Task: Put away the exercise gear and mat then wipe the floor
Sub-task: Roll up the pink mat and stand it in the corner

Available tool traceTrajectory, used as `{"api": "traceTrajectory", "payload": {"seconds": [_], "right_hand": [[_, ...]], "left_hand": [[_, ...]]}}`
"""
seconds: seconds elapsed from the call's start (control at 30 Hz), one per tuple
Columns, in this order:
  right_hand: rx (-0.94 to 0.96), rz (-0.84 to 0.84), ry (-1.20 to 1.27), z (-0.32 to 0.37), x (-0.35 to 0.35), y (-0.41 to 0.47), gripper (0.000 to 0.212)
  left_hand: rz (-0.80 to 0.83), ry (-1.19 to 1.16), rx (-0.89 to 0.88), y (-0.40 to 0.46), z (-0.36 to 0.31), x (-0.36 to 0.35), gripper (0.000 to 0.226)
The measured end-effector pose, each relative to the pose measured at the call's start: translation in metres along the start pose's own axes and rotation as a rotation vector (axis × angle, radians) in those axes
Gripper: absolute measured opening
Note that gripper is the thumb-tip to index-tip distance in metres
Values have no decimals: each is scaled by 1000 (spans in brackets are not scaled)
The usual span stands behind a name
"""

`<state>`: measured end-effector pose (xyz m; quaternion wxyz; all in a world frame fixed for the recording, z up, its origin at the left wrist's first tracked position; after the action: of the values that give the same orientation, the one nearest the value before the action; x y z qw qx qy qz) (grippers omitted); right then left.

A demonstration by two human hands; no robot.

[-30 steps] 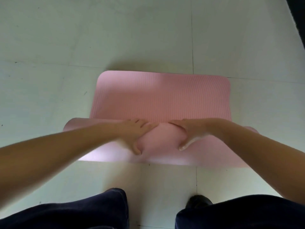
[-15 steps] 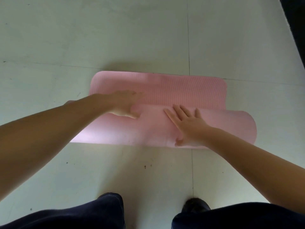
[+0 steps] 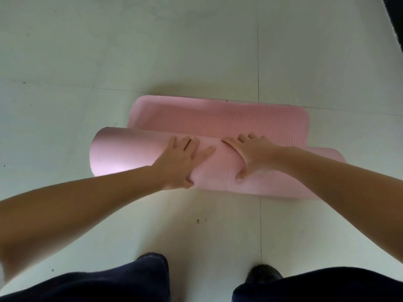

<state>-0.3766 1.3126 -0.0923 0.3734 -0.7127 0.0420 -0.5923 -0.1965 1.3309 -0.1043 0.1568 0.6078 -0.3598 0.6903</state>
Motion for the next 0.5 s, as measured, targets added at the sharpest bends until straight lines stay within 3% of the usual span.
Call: {"api": "traceTrajectory", "payload": {"seconds": [0.17, 0.27, 0.33, 0.4, 0.5], "right_hand": [[54, -19, -88, 32, -15, -26, 110], [67, 16, -142, 43, -22, -29, 110], [45, 84, -70, 32, -19, -20, 114], [28, 159, 106, 14, -10, -11, 114], [-23, 175, 307, -15, 4, -7, 102]], "left_hand": [[-168, 31, -148, -34, -15, -17, 116], [-177, 9, -146, -44, -19, -23, 118], [-89, -16, -147, -32, -11, -15, 118], [101, -59, -135, -6, 6, -5, 113], [326, -251, -92, 31, 34, 10, 113]]}}
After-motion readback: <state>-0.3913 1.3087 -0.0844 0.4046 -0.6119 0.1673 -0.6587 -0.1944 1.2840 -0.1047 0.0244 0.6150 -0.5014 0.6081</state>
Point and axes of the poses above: each hand's wrist, its own y-axis towards the middle knuckle, its own x-axis out of the back of the hand, z = x × y, the point moved 5 cm from there along y, towards the middle knuckle, and after that the axes turned 9 degrees about -y, right-handed, at the moved point
